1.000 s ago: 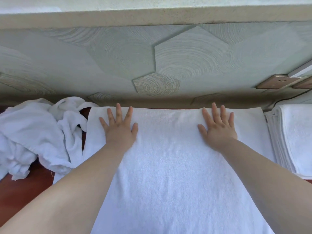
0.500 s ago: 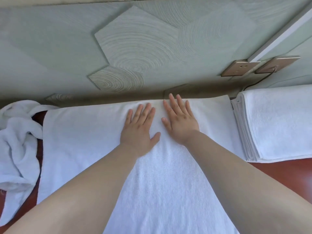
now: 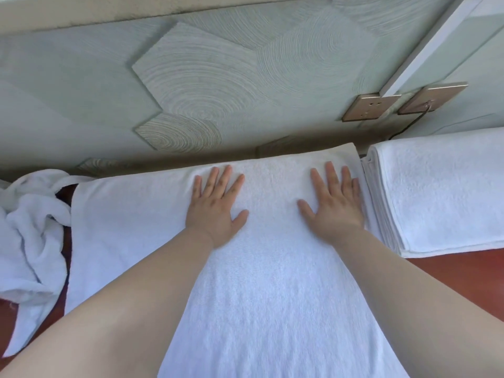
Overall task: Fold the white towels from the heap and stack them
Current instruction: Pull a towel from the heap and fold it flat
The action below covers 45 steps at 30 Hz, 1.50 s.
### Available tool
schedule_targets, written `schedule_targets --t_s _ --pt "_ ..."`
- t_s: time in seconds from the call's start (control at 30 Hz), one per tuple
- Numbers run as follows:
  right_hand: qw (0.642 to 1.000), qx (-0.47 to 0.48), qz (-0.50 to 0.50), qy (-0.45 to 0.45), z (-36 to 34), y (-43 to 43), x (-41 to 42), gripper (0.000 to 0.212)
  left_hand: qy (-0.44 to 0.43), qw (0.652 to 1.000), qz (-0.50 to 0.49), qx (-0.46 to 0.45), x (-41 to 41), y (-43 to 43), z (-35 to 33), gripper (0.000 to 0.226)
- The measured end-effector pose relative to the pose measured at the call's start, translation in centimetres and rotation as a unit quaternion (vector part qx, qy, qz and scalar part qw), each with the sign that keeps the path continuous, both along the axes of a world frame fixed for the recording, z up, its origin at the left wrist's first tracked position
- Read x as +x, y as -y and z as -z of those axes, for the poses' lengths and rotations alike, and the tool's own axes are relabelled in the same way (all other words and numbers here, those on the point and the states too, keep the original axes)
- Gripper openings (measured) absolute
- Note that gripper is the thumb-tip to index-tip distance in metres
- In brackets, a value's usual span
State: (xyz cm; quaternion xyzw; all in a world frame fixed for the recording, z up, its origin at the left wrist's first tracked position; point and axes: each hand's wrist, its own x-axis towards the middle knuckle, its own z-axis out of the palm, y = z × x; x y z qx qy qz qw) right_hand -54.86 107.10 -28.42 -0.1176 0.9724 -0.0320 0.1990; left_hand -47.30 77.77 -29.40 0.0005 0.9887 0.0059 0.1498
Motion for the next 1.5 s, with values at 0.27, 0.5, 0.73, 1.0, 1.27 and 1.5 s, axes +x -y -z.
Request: schedule_targets --t_s 0.27,0.5,0.73,1.0,1.27,1.5 --pt "0.999 -0.007 -0.05 -0.02 -0.5 0.8 3.8 0.075 -0.026 0.988 -0.139 0.055 10.4 2.1 -1.4 0.074" --pt "0.998 0.016 -0.047 -0.031 -0.4 1.3 3.8 0.074 0.036 0.977 -0.212 -0.01 20.7 9.4 -0.9 0.076" --pt "0.992 -0.027 -0.115 -0.048 -2.0 10.4 7.5 0.075 0.025 0.978 -0.206 0.012 20.7 9.9 -0.4 0.079" --pt "0.965 -0.025 -0.259 -0.021 0.2 26.4 13.1 0.072 0.029 0.974 -0.219 0.052 20.8 10.3 -0.3 0.095" --pt "0.98 -0.007 -0.195 -0.038 0.5 27.4 13.9 0.082 -0.009 0.969 -0.236 0.065 22.8 19.9 -0.1 0.084" --pt "0.98 -0.012 -0.194 -0.048 0.3 27.4 13.7 0.084 -0.053 0.991 -0.077 0.1 13.9 21.6 -1.3 0.082"
